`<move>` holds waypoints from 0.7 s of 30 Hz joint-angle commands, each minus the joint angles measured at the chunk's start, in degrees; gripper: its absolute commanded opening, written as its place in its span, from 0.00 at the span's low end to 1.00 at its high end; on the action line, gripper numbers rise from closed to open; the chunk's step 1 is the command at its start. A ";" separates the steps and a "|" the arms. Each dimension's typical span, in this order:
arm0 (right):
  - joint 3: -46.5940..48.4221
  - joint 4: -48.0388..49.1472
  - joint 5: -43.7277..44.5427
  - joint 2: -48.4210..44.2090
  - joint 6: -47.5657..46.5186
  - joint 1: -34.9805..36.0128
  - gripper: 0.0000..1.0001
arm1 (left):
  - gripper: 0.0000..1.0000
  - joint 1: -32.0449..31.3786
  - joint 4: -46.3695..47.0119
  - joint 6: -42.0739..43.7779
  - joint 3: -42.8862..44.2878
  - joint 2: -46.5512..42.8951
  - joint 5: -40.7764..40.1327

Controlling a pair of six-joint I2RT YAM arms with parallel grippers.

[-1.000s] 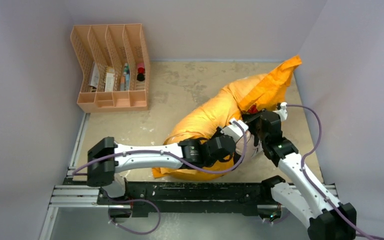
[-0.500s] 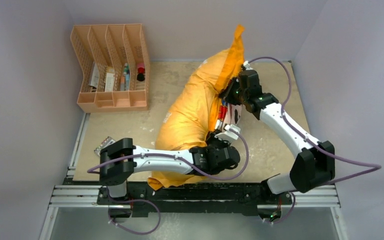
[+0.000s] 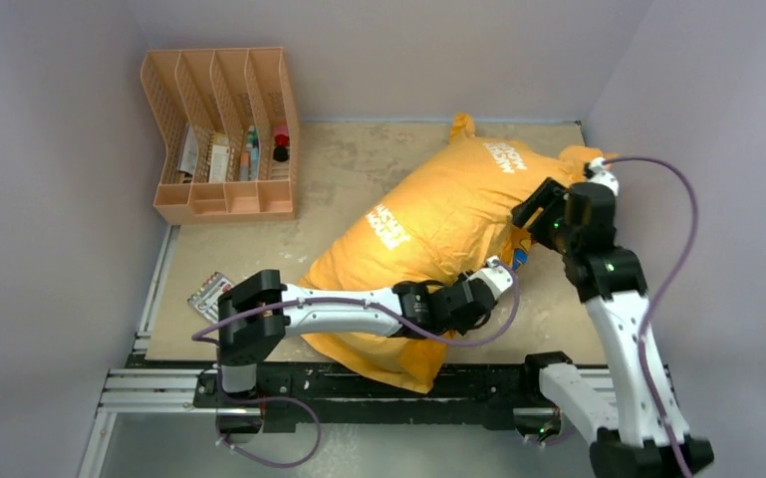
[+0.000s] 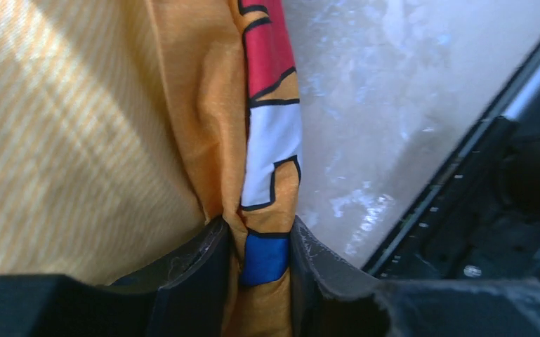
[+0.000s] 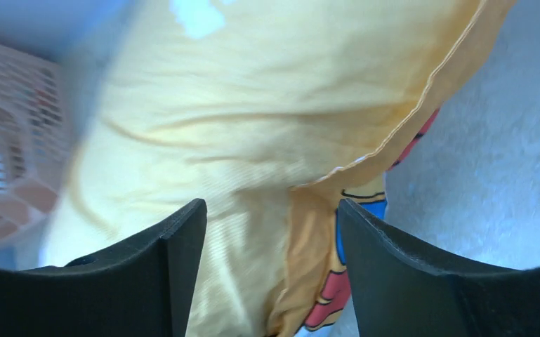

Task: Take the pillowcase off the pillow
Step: Turn over the pillow at the center of the board, then adjust the pillow at the center of the board.

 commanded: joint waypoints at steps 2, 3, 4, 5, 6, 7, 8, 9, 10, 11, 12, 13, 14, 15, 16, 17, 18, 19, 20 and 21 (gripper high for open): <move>7.69 -3.28 1.15 -9.09 -3.78 0.31 0.73 | 0.46 8.24 -1.54 -4.42 3.07 -6.16 22.09; 7.96 -3.33 -0.62 -9.28 -4.42 0.31 0.75 | 0.51 8.63 -1.98 -4.45 3.81 -8.10 23.72; 7.76 -2.90 -3.00 -9.25 -5.58 0.31 0.77 | 0.55 8.72 -2.62 -4.30 4.80 -10.01 24.85; 7.13 -2.07 -5.40 -8.97 -6.66 0.31 0.77 | 0.59 8.73 -2.86 -4.03 5.39 -11.88 26.14; 6.21 -1.12 -7.52 -8.26 -7.34 0.31 0.78 | 0.60 8.73 -2.67 -3.54 5.47 -13.81 28.70; 4.90 -0.13 -10.36 -7.31 -7.77 0.31 0.79 | 0.60 8.78 -2.42 -3.08 5.05 -15.37 30.51; 3.54 1.20 -13.65 -5.97 -7.93 0.37 0.80 | 0.61 8.92 -2.74 -2.90 4.79 -16.82 31.74; 2.24 2.38 -17.32 -4.22 -7.97 0.34 0.80 | 0.61 9.10 -3.22 -2.92 4.51 -17.95 32.23; 1.15 3.40 -20.49 -2.30 -8.03 0.31 0.80 | 0.62 9.43 -3.52 -3.19 3.73 -19.02 32.31; 0.15 3.72 -23.23 0.01 -8.11 0.31 0.80 | 0.62 9.73 -3.23 -3.84 2.78 -20.20 32.13; -1.14 4.00 -24.09 2.31 -7.42 0.43 0.79 | 0.62 10.09 -3.03 -4.63 1.78 -21.24 32.22; -2.33 3.49 -22.93 4.42 -6.34 0.42 0.77 | 0.63 10.40 -2.81 -5.39 0.89 -22.41 32.41; -3.24 2.59 -20.15 6.56 -5.51 0.40 0.75 | 0.63 10.60 -2.74 -5.98 0.01 -23.74 31.76; -4.36 1.98 -17.60 7.99 -5.30 0.40 0.73 | 0.63 10.84 -2.43 -6.56 -1.16 -25.39 30.02; -5.37 1.31 -13.73 9.05 -5.05 0.39 0.73 | 0.63 11.39 -1.97 -7.20 -2.51 -27.26 27.50; -6.69 1.04 -10.96 8.98 -4.71 0.39 0.72 | 0.65 12.21 -1.69 -8.24 -4.02 -28.92 23.31; -8.00 0.80 -8.85 8.47 -4.25 0.44 0.71 | 0.68 13.68 -2.09 -10.05 -5.49 -30.56 19.43; -9.10 0.36 -7.05 7.60 -3.73 0.40 0.70 | 0.69 15.60 -2.79 -11.71 -6.83 -32.11 16.61; -10.10 -0.14 -5.35 6.58 -3.02 0.40 0.70 | 0.69 17.67 -5.19 -13.82 -7.96 -32.86 14.03; -10.78 -0.87 -4.09 5.42 -2.21 0.39 0.68 | 0.69 19.76 -7.82 -16.39 -8.87 -33.49 10.56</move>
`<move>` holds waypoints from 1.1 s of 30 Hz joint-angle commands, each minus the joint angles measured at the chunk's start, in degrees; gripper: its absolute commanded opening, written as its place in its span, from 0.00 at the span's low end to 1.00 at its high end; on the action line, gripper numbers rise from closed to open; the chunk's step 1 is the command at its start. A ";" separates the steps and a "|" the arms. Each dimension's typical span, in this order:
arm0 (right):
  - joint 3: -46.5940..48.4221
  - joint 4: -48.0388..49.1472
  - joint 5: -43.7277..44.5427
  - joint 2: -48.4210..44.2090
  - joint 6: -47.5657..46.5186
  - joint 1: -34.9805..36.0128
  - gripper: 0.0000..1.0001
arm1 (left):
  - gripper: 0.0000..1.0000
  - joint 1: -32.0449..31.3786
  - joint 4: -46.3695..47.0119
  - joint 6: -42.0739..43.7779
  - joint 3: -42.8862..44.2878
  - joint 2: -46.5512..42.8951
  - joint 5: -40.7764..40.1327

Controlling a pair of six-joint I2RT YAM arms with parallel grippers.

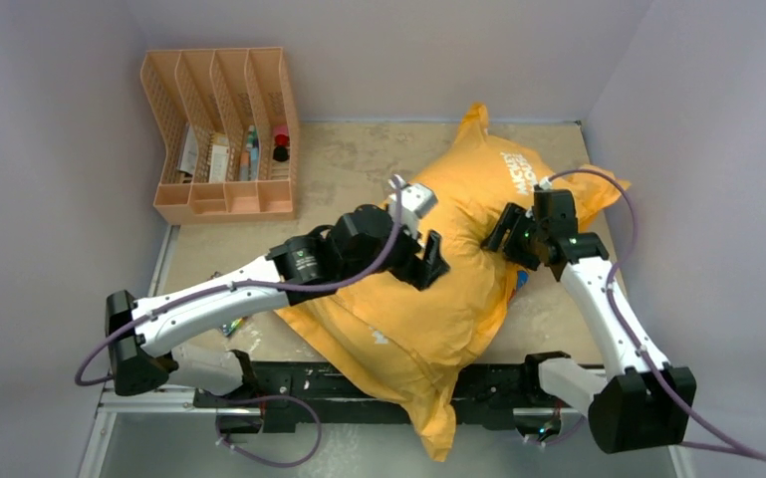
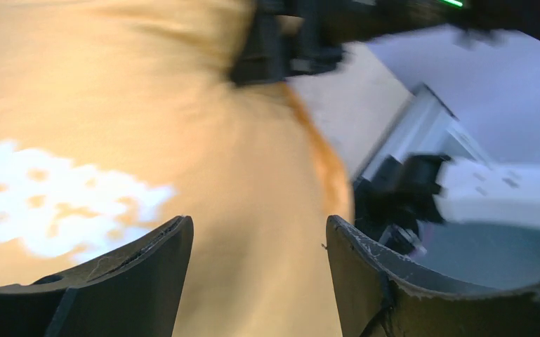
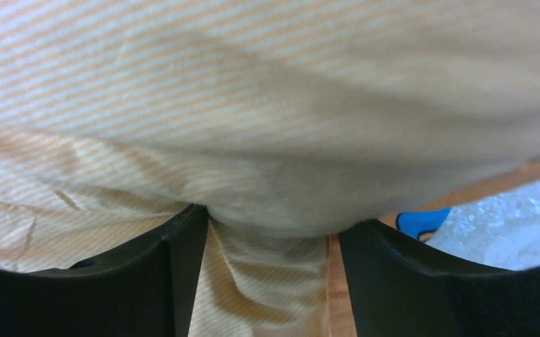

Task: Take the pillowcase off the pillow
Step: Adjust the pillow at the center of the board.

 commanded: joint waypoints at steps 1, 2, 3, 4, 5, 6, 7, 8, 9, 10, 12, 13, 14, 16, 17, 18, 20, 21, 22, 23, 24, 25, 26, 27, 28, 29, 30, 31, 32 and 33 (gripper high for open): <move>-3.00 -4.26 10.72 -5.27 2.77 0.13 0.63 | 0.69 8.08 -7.13 -10.76 -4.62 -4.17 -16.72; -2.76 -5.45 11.85 -6.75 3.68 0.14 0.61 | 0.69 9.67 -10.01 -13.26 -5.69 -4.78 -19.51; -1.97 -6.49 12.25 -8.69 4.13 0.13 0.60 | 0.69 10.96 -12.06 -15.40 -7.04 -5.57 -21.20; -1.03 -6.81 12.40 -10.64 4.07 0.13 0.60 | 0.69 11.90 -13.28 -17.65 -8.72 -6.47 -21.96; 0.03 -6.39 12.04 -12.55 3.22 0.13 0.61 | 0.69 12.51 -14.04 -19.32 -10.29 -7.60 -22.37; 1.20 -5.45 10.81 -14.36 2.19 0.13 0.63 | 0.69 12.78 -14.34 -20.79 -12.11 -8.56 -22.53; 2.49 -3.71 8.51 -15.88 0.21 0.15 0.67 | 0.70 12.96 -14.39 -22.52 -13.89 -9.39 -22.57; 3.53 -1.30 4.87 -17.16 -1.62 0.14 0.69 | 0.71 13.03 -14.01 -24.12 -15.74 -10.04 -22.59; 4.65 1.05 0.71 -17.71 -3.43 0.13 0.70 | 0.71 13.04 -13.23 -25.23 -18.23 -10.29 -22.17; 5.77 3.38 -4.28 -17.56 -4.83 0.18 0.71 | 0.70 13.04 -11.91 -25.78 -20.11 -10.09 -21.12; 8.68 5.52 -12.93 -15.62 -6.31 0.24 0.69 | 0.67 13.12 -9.35 -25.27 -22.25 -7.84 -17.67; 9.84 6.02 -16.02 -14.20 -6.57 0.62 0.69 | 0.61 13.13 -8.74 -25.02 -22.46 -5.76 -16.51; 11.06 6.17 -17.87 -12.32 -6.93 1.48 0.70 | 0.55 13.08 -8.80 -24.82 -22.38 -3.76 -16.14; 13.18 5.99 -16.15 -9.67 -8.05 5.80 0.71 | 0.44 13.04 -7.65 -23.15 -22.47 -0.04 -14.22; 14.43 5.49 -13.40 -7.89 -8.67 10.68 0.72 | 0.40 13.04 -7.33 -22.45 -22.25 1.56 -13.74; 15.85 4.51 -11.10 -5.58 -9.48 14.38 0.72 | 0.37 13.04 -6.82 -21.83 -22.21 2.22 -13.31; 19.25 1.12 -7.12 0.21 -11.05 20.66 0.73 | 0.30 13.04 -4.74 -20.49 -22.25 2.34 -12.25; 20.49 -1.12 -2.89 3.39 -10.93 22.69 0.73 | 0.22 13.04 -3.88 -19.68 -22.29 2.01 -11.53; 20.92 -2.87 1.06 6.04 -10.06 23.62 0.73 | 0.13 13.04 -2.95 -18.96 -22.21 1.47 -11.02; 20.32 -4.53 4.35 8.24 -9.25 23.76 0.74 | 0.01 13.03 -2.41 -18.39 -22.06 0.86 -10.90; 18.75 -6.32 8.38 10.21 -7.80 23.78 0.74 | 0.00 13.04 -2.15 -18.07 -21.92 0.16 -11.17; 15.17 -7.89 12.98 11.55 -5.02 23.78 0.74 | 0.00 13.04 -2.17 -17.75 -21.63 -0.53 -12.12; 11.66 -8.22 16.60 12.65 -2.92 23.78 0.75 | 0.00 13.04 -2.16 -17.29 -21.33 -1.24 -13.44; 7.20 -7.88 18.26 13.18 -0.12 23.78 0.75 | 0.00 13.16 -2.38 -16.62 -20.82 -1.70 -14.90; 2.87 -5.53 17.60 13.33 1.72 23.78 0.74 | 0.00 13.39 -3.17 -15.33 -19.95 -1.82 -16.92; -0.95 -2.16 14.90 13.12 3.07 23.78 0.72 | 0.00 13.75 -3.88 -13.94 -18.58 -1.59 -18.29; -4.11 1.74 12.39 12.93 3.80 23.83 0.69 | 0.00 14.38 -4.40 -12.04 -16.39 -0.86 -18.73; -6.37 5.64 8.93 12.57 5.23 23.78 0.63 | 0.00 15.18 -5.00 -10.00 -14.41 0.27 -18.97; -8.11 8.95 5.91 12.11 7.06 23.78 0.56 | 0.00 15.96 -5.74 -8.20 -11.80 1.55 -19.23; -9.08 12.17 3.74 11.51 8.89 23.78 0.52 | 0.00 16.76 -6.53 -6.35 -8.86 3.16 -19.38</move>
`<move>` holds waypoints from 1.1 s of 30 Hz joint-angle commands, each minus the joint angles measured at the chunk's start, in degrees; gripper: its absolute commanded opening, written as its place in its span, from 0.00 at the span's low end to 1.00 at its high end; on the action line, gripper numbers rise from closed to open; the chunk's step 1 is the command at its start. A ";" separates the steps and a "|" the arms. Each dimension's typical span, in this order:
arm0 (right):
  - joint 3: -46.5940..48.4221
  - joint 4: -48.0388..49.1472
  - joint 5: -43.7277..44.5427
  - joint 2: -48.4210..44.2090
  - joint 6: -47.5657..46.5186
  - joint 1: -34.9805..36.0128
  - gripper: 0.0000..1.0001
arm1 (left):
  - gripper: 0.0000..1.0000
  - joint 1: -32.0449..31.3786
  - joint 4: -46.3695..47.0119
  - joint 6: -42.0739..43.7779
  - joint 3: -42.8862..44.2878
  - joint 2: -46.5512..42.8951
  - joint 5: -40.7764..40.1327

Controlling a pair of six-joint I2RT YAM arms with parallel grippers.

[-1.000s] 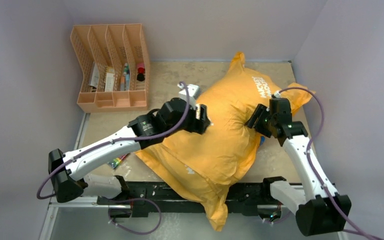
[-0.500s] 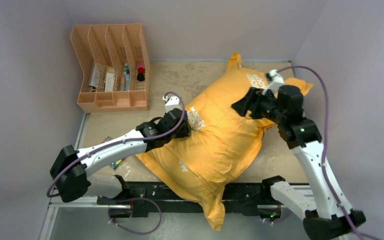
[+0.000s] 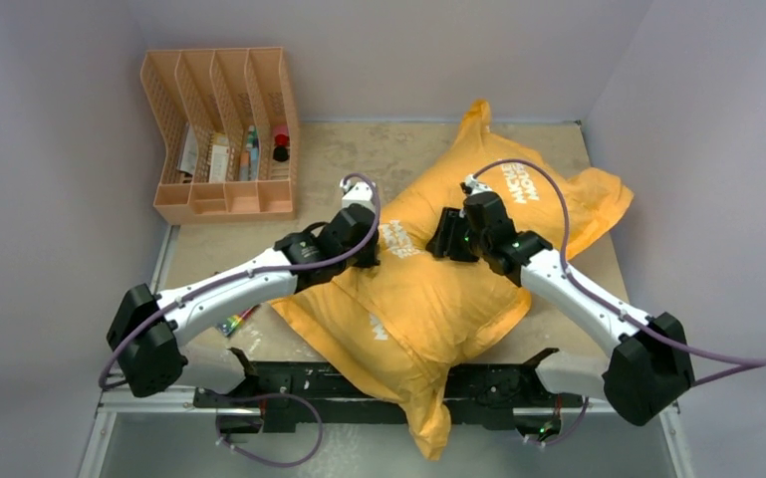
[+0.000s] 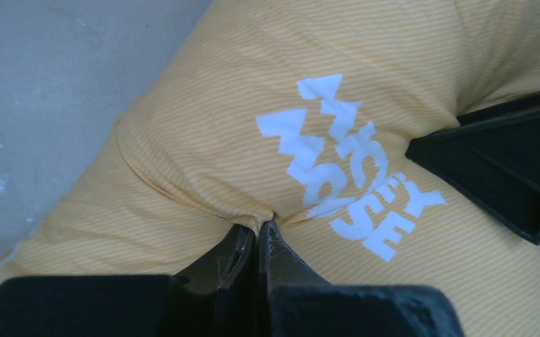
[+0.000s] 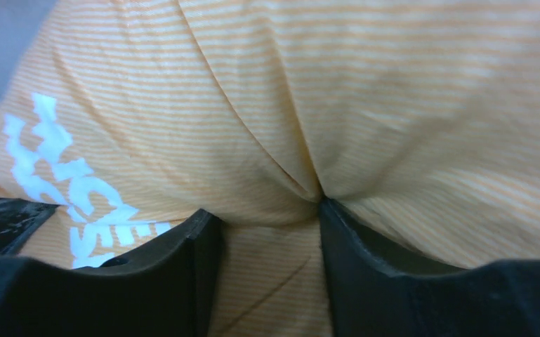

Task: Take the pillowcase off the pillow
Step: Adjust the pillow at the center of the board.

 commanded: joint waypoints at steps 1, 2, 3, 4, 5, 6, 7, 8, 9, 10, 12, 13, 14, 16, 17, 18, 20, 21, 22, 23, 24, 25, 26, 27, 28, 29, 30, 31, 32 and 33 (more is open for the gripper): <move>-10.42 2.54 -4.63 0.61 9.69 -0.41 0.46 | 0.00 3.74 -5.11 10.57 11.36 5.63 -2.41; -10.45 4.98 -4.83 -0.52 10.84 -0.40 0.34 | 0.00 4.79 -5.45 12.24 14.45 7.13 -2.34; -9.90 6.51 -4.16 -1.23 11.62 -0.42 0.26 | 0.00 5.46 -5.61 13.68 17.28 8.52 -2.31; -8.49 6.61 -3.65 -1.74 12.18 -0.42 0.24 | 0.00 6.92 -5.64 14.63 20.36 9.83 -2.27; -6.76 6.20 -3.51 -1.91 12.88 -0.40 0.25 | 0.00 8.38 -5.24 15.71 23.13 11.16 -1.52; -4.88 6.28 -1.94 -1.99 13.33 -0.46 0.27 | 0.00 9.69 -4.89 16.55 25.93 12.47 -0.31; -2.48 5.16 -0.55 -2.02 12.71 -0.48 0.31 | 0.00 11.19 -4.98 17.23 29.04 14.16 1.16; 0.44 3.44 0.68 -1.98 11.69 -0.51 0.35 | 0.00 12.20 -6.44 18.19 32.43 15.82 2.08; 4.05 1.17 1.33 -1.98 10.19 -0.51 0.42 | 0.00 12.44 -8.45 19.24 36.57 17.17 1.85; 7.35 -0.93 1.55 -2.13 8.39 -0.49 0.50 | 0.00 12.55 -10.20 20.28 39.70 17.92 1.52; 11.56 -3.44 1.22 -3.48 4.88 -0.51 0.58 | 0.00 12.52 -9.77 21.47 40.87 17.10 1.74; 12.39 -3.70 0.43 -4.57 3.24 -0.51 0.62 | 0.00 12.61 -9.29 21.61 39.73 16.16 2.03; 12.37 -2.90 -0.41 -6.02 1.35 -0.51 0.67 | 0.00 12.72 -9.72 21.19 38.28 15.48 1.56; 11.06 -0.50 -1.52 -9.37 -1.51 -0.49 0.73 | 0.14 12.71 -11.16 18.72 33.84 13.33 -0.93; 9.90 0.39 -4.24 -10.77 -1.94 -0.51 0.75 | 0.30 12.82 -11.03 17.63 31.03 11.63 -1.96; 8.44 1.88 -6.84 -11.85 -1.58 -0.51 0.77 | 0.44 12.94 -11.02 15.97 28.51 9.52 -3.17; 6.36 3.97 -11.80 -12.86 -0.58 -0.40 0.81 | 0.62 13.46 -11.40 13.60 24.42 5.29 -4.05; 5.88 4.62 -14.05 -12.72 -0.13 -0.31 0.84 | 0.66 13.58 -11.52 12.54 22.64 3.08 -4.07; 6.13 4.67 -15.91 -12.18 0.20 0.01 0.84 | 0.68 13.67 -11.72 11.78 20.92 1.22 -4.07; 6.92 4.61 -16.03 -11.46 0.16 0.82 0.84 | 0.70 13.71 -12.35 10.96 19.57 -0.68 -4.35; 8.27 4.14 -15.16 -10.48 -0.10 2.05 0.84 | 0.71 13.67 -13.20 10.02 18.43 -2.37 -5.25; 10.52 2.97 -13.78 -9.15 -1.02 3.58 0.84 | 0.72 13.69 -14.09 8.86 17.16 -4.06 -6.42; 13.08 1.17 -11.76 -7.60 -2.11 5.36 0.84 | 0.72 13.64 -14.93 7.47 15.91 -5.87 -8.12; 16.05 -0.66 -8.96 -5.75 -3.37 7.22 0.84 | 0.72 13.70 -15.55 5.86 14.43 -7.49 -9.85; 18.66 -2.59 -6.31 -3.97 -4.42 8.75 0.84 | 0.72 13.71 -15.83 4.15 12.87 -9.31 -11.10; 20.87 -3.98 -4.05 -1.96 -5.70 10.27 0.83 | 0.73 13.79 -15.64 2.96 11.28 -10.92 -11.44; 22.89 -5.22 -1.90 -0.04 -7.09 11.78 0.82 | 0.73 13.80 -15.26 1.83 9.75 -12.36 -11.27; 24.67 -6.66 0.78 1.74 -8.02 13.23 0.82 | 0.73 13.79 -14.99 0.74 8.54 -13.53 -10.92; 26.11 -7.87 3.61 3.51 -8.47 14.77 0.81 | 0.73 13.72 -15.03 -0.17 7.53 -14.47 -10.21; 27.10 -9.60 6.18 5.03 -8.40 16.28 0.81 | 0.73 13.79 -15.28 -0.96 6.75 -15.00 -9.69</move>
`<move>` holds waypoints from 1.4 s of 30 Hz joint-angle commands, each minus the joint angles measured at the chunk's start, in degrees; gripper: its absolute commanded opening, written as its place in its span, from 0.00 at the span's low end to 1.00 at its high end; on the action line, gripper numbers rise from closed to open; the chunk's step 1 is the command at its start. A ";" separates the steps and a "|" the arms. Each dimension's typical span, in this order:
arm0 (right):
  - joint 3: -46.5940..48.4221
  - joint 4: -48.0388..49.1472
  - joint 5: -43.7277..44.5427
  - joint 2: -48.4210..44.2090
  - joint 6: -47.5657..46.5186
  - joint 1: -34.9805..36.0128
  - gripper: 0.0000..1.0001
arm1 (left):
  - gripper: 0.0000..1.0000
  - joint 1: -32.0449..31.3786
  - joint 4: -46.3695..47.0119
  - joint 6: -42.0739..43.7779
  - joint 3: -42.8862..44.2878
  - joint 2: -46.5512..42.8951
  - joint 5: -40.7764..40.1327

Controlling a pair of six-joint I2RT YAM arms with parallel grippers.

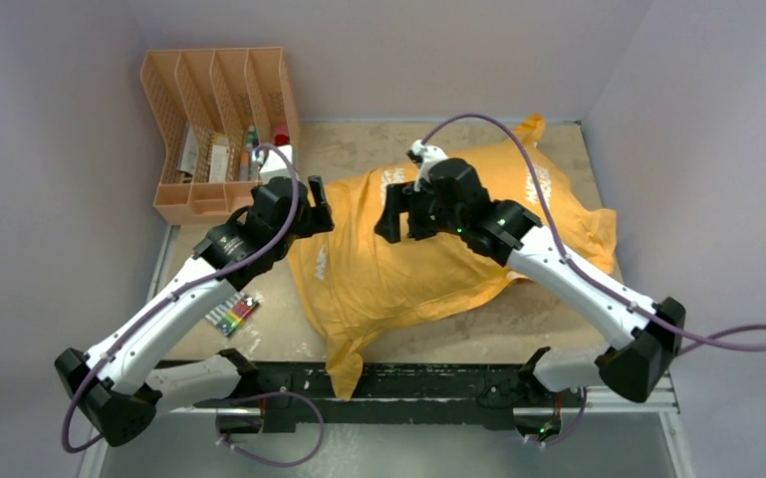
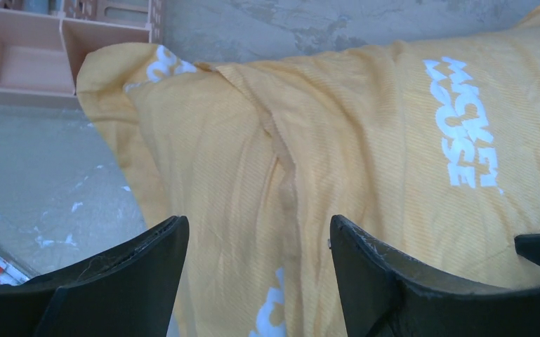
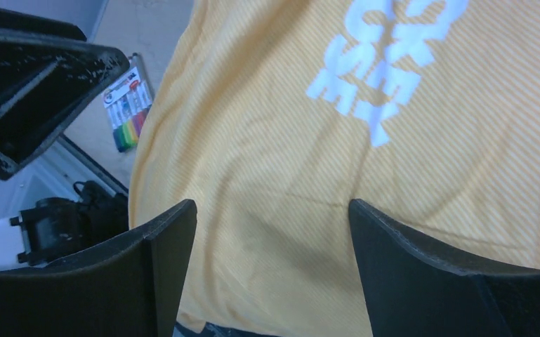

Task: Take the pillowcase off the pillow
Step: Adjust the pillow at the center of the board, then remove the pillow from the pillowcase.

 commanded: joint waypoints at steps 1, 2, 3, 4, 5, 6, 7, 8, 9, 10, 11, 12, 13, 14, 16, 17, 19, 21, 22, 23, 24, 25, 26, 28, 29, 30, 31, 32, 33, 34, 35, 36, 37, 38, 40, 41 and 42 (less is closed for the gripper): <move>6.80 -7.19 13.32 5.38 -4.25 5.39 0.80 | 0.73 0.34 0.12 -6.87 -4.13 -3.19 -0.95; 6.65 -8.43 16.23 6.65 -3.56 5.95 0.77 | 0.72 0.35 0.19 -7.28 -4.97 -3.57 -0.51; 5.85 -10.22 19.70 7.69 -2.18 6.20 0.75 | 0.72 0.33 0.29 -7.64 -5.66 -3.92 0.12; 4.16 -12.17 23.48 8.72 0.27 6.27 0.72 | 0.72 0.39 0.44 -8.00 -6.48 -4.20 0.91; 1.63 -13.71 25.95 9.23 2.94 6.28 0.70 | 0.72 0.40 0.79 -8.36 -7.29 -4.47 1.90; -2.39 -14.40 26.98 9.74 4.87 6.10 0.69 | 0.72 0.36 1.61 -8.58 -8.28 -4.80 3.51; -5.53 -14.69 28.18 10.38 6.04 5.84 0.67 | 0.71 0.37 2.60 -8.42 -9.97 -4.96 5.50; -8.42 -14.38 28.39 11.06 6.61 5.62 0.65 | 0.70 0.37 2.84 -8.46 -11.02 -4.89 7.10; -10.90 -13.98 27.10 11.98 7.11 5.41 0.65 | 0.70 0.33 2.41 -9.06 -12.01 -4.82 7.98; -13.18 -13.70 26.06 13.07 8.25 5.32 0.65 | 0.70 0.39 1.93 -10.34 -13.32 -4.92 8.60; -14.98 -13.37 24.89 14.24 9.79 5.31 0.65 | 0.70 0.37 1.88 -11.12 -14.67 -5.37 9.08; -16.82 -12.72 23.14 15.45 11.34 5.27 0.64 | 0.70 0.33 2.24 -11.87 -16.41 -5.98 9.53; -18.47 -11.41 21.12 16.45 12.20 5.29 0.63 | 0.70 0.33 2.62 -12.49 -17.82 -6.95 9.79; -19.86 -10.06 18.81 17.43 12.87 5.31 0.63 | 0.71 0.32 2.76 -12.95 -18.82 -7.99 9.83; -20.80 -8.57 16.37 18.65 14.29 5.30 0.62 | 0.72 0.35 3.11 -13.11 -19.95 -9.90 9.65; -20.02 -8.80 16.59 18.77 14.68 5.30 0.62 | 0.72 0.32 3.43 -12.88 -20.32 -10.78 9.51; -16.99 -9.76 18.38 17.47 13.53 5.54 0.62 | 0.74 0.38 5.11 -12.37 -21.59 -12.00 10.76; -12.37 -11.11 19.13 14.26 11.96 5.74 0.66 | 0.66 0.37 9.62 -10.94 -23.86 -11.58 15.98; -9.55 -11.33 19.34 12.52 11.09 5.76 0.68 | 0.57 0.39 12.16 -10.39 -24.98 -10.78 20.47; -6.95 -10.77 18.70 10.86 9.72 5.95 0.72 | 0.45 0.28 15.38 -10.74 -25.85 -9.97 22.81; -4.77 -8.98 17.22 9.25 8.22 6.15 0.74 | 0.32 0.30 18.06 -11.55 -27.34 -9.39 24.45; -2.87 -7.46 15.46 7.75 6.69 6.26 0.76 | 0.22 0.29 20.32 -12.67 -29.02 -9.09 24.80; -1.34 -5.79 12.91 6.57 5.38 6.35 0.79 | 0.07 0.31 21.76 -13.69 -30.79 -8.90 24.10; 0.66 -1.54 6.07 4.72 2.41 6.51 0.81 | 0.00 0.31 22.14 -14.66 -32.40 -8.84 21.41; 1.29 -0.17 2.67 4.29 1.27 6.84 0.81 | 0.00 0.31 21.63 -14.77 -32.64 -9.12 19.84; 2.19 0.49 0.97 4.12 0.93 7.58 0.81 | 0.00 0.31 21.30 -14.72 -32.87 -9.57 18.61; 2.74 0.65 1.31 4.17 0.74 8.75 0.81 | 0.00 0.26 21.30 -14.61 -33.00 -10.17 17.79; 3.02 1.04 2.54 4.37 0.43 10.42 0.80 | 0.00 0.30 21.33 -14.38 -32.89 -10.70 17.52; 3.31 1.11 3.46 4.90 -0.05 12.27 0.81 | 0.00 0.31 21.19 -13.89 -32.87 -11.19 17.64; 3.93 0.98 3.53 5.87 -1.17 14.10 0.81 | 0.00 0.31 21.12 -13.24 -32.85 -11.72 18.03; 5.40 0.18 4.14 7.42 -2.32 15.97 0.81 | 0.00 0.30 21.27 -13.01 -33.00 -12.16 18.44; 7.04 -1.77 6.78 9.02 -2.77 18.10 0.81 | 0.00 0.26 21.51 -12.89 -33.26 -12.72 18.87; 8.49 -3.25 10.88 10.79 -2.86 20.51 0.82 | 0.00 0.27 21.58 -12.91 -33.62 -13.39 19.01; 9.53 -4.37 14.32 12.43 -2.64 22.25 0.82 | 0.00 0.31 21.51 -12.95 -33.97 -13.99 19.06; 11.34 -6.67 18.06 16.02 -1.50 23.77 0.78 | 0.00 0.28 20.98 -13.07 -34.46 -15.33 18.71; 11.89 -7.27 19.16 17.16 -0.75 24.09 0.75 | 0.00 0.30 20.64 -13.09 -34.70 -15.91 18.39; 11.77 -7.07 20.00 17.99 -0.24 24.38 0.71 | 0.00 0.29 20.35 -13.05 -34.85 -16.47 18.18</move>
